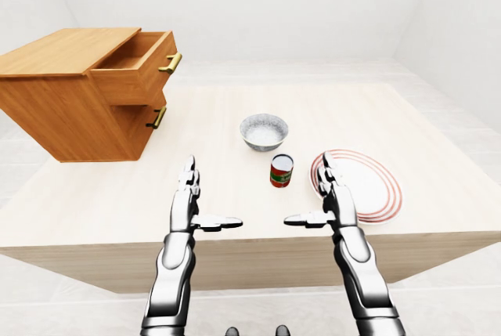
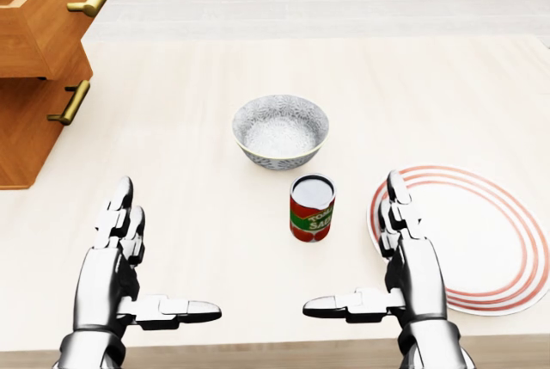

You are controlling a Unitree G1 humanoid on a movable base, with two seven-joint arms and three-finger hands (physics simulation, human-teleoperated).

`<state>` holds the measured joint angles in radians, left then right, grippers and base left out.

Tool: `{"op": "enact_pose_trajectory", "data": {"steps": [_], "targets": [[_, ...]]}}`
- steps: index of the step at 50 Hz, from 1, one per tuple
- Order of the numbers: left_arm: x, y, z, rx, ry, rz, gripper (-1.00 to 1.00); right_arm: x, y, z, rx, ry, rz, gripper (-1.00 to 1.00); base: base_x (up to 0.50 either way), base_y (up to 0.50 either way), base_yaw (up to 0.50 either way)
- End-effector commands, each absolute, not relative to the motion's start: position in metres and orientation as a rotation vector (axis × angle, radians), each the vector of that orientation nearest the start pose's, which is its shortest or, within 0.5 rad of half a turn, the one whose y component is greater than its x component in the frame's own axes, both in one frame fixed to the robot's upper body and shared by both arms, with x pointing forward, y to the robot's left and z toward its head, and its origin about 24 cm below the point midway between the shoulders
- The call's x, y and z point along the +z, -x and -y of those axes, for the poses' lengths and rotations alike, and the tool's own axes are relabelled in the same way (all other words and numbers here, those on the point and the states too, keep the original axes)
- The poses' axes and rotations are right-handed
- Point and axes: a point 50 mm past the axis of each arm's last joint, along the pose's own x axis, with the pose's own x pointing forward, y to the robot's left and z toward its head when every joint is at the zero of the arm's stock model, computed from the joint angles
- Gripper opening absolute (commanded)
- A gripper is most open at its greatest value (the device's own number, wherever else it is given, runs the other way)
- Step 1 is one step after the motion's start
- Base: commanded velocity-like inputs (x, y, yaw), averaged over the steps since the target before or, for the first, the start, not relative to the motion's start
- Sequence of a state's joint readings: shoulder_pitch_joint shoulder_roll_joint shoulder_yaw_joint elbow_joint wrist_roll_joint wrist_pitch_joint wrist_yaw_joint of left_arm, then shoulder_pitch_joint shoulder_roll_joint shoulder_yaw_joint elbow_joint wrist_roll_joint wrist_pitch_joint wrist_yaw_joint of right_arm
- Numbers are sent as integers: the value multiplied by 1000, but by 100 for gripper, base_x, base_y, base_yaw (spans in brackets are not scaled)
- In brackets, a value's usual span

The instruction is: Put the bowl on the plate.

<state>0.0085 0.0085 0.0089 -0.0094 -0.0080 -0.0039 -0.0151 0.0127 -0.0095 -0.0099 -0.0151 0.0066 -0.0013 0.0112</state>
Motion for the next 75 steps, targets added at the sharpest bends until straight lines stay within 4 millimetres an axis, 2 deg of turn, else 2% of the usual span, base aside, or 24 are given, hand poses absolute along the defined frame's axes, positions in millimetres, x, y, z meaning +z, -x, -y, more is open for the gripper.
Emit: {"op": "enact_pose_trajectory", "data": {"steps": [1,8,19,34,43,44,45,46,48,52,56,57,58,60,61,63,66,71,75], "targets": [[48,-250,-160,-4,-3,18,100,46,-257,159,4,-13,-18,100,0,0,0],[63,-244,-162,-12,-9,62,100,55,-259,155,58,-40,6,100,0,0,0],[61,-253,-171,11,1,49,100,47,-269,158,72,-42,-34,100,-8,-42,0],[57,-250,-173,-10,-8,32,100,50,-262,161,76,-34,-18,100,-7,-50,0],[56,-248,-181,-3,-46,33,100,50,-265,160,65,-13,-12,100,0,-32,0],[59,-248,-183,-7,-48,29,100,50,-265,160,71,-12,-10,100,0,0,0],[77,-246,-186,-10,-60,92,100,51,-266,159,71,-10,-11,100,0,0,0],[71,-246,-188,-4,-62,66,100,52,-266,159,70,-6,-9,100,0,0,0],[98,-244,-193,2,-89,175,100,55,-266,160,67,0,0,100,0,0,0],[127,-236,-202,17,-111,300,100,64,-267,161,67,11,35,100,0,0,0],[131,-227,-206,21,-120,318,100,78,-266,164,73,6,95,100,0,0,0],[162,-216,-206,21,-151,453,100,91,-265,167,58,7,150,100,0,0,0],[175,-211,-208,37,-170,513,100,100,-263,169,52,9,192,100,0,0,0],[173,-209,-209,35,-173,505,100,108,-261,170,60,7,227,100,0,0,0],[180,-205,-210,31,-186,535,100,124,-256,173,60,25,294,100,0,0,0],[184,-204,-211,35,-195,557,100,131,-255,176,31,28,322,100,0,0,0],[201,-199,-214,50,-227,634,100,158,-253,186,9,23,438,100,0,0,0],[217,-197,-217,55,-252,710,100,175,-251,191,-9,27,512,100,0,0,0],[221,-199,-218,62,-262,722,100,181,-245,191,-14,40,542,100,0,0,0]]}}
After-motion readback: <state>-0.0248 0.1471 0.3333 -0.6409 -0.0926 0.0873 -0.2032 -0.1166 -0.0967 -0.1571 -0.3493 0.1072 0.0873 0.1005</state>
